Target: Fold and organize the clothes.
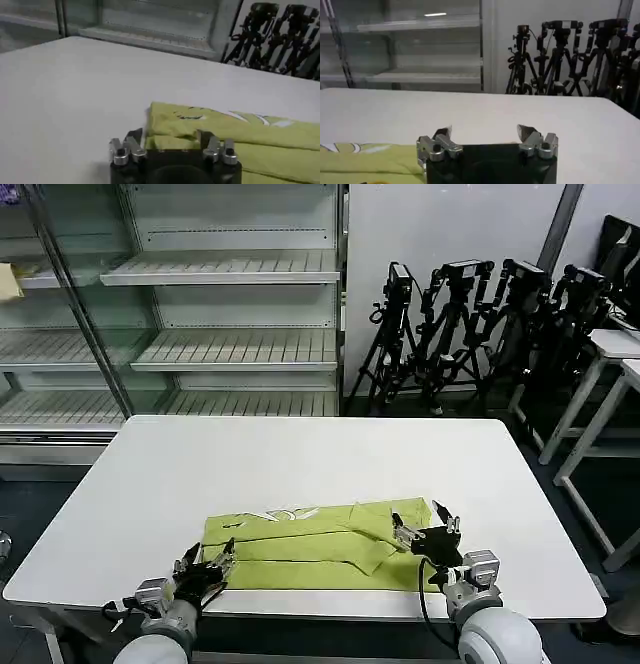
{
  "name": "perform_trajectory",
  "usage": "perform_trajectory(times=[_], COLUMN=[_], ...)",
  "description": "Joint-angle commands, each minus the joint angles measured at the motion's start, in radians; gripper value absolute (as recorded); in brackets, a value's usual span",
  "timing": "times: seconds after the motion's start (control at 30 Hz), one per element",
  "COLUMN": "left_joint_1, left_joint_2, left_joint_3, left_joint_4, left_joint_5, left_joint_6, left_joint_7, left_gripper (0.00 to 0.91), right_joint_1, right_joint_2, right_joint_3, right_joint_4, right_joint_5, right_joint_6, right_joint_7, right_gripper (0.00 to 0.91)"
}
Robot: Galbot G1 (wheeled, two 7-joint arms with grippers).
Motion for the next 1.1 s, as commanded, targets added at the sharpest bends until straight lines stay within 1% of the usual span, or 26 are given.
perform_trajectory(times=[0.03,0.17,0.37,0.57,0.67,0.77,0.87,0.93,1.0,1.03,1.1], left_joint_1=[-0.013,-0.021,-0.050,-0.052,-0.046,-0.036,-0.019,0.001,0.029,0.048,0.080], left_joint_2=[-0.040,-0.045,-0.025,-0.008,0.016,0.055,0.117,0.181,0.220,0.262,0.303], left_joint_3=[0.048,0.059,0.044,0.013,-0.022,-0.078,-0.148,-0.226,-0.286,-0.332,-0.404], left_joint_4=[0.031,0.033,0.059,0.063,0.061,0.054,0.047,0.047,0.047,0.052,0.060], left_joint_5=[-0.004,0.014,0.021,0.048,0.058,0.057,0.057,0.062,0.082,0.084,0.102], left_joint_6=[-0.020,-0.027,-0.029,-0.034,-0.035,-0.034,-0.024,-0.016,0.005,0.005,0.008], left_joint_7=[-0.023,-0.022,-0.026,-0.034,-0.037,-0.036,-0.022,0.009,0.040,0.062,0.091], left_gripper=[0.010,0.010,0.010,0.010,0.010,0.010,0.010,0.010,0.010,0.010,0.010], right_joint_1=[-0.008,-0.011,-0.017,-0.016,-0.011,-0.002,0.005,0.011,0.013,0.015,0.016], right_joint_2=[0.001,0.002,0.002,0.003,0.005,0.009,0.010,0.010,0.009,0.009,0.009], right_joint_3=[0.001,0.000,0.001,-0.002,-0.010,-0.018,-0.024,-0.026,-0.026,-0.027,-0.026], right_joint_4=[0.000,0.003,0.006,0.004,0.001,-0.004,-0.008,-0.010,-0.011,-0.013,-0.016], right_joint_5=[-0.009,-0.012,-0.019,-0.025,-0.031,-0.036,-0.039,-0.040,-0.039,-0.039,-0.040], right_joint_6=[0.002,0.001,0.001,0.002,0.002,0.002,0.002,0.003,0.004,0.005,0.009], right_joint_7=[0.000,0.000,-0.001,-0.004,-0.006,-0.007,-0.008,-0.008,-0.009,-0.009,-0.011], right_gripper=[0.907,0.907,0.907,0.907,0.907,0.907,0.907,0.907,0.907,0.907,0.907])
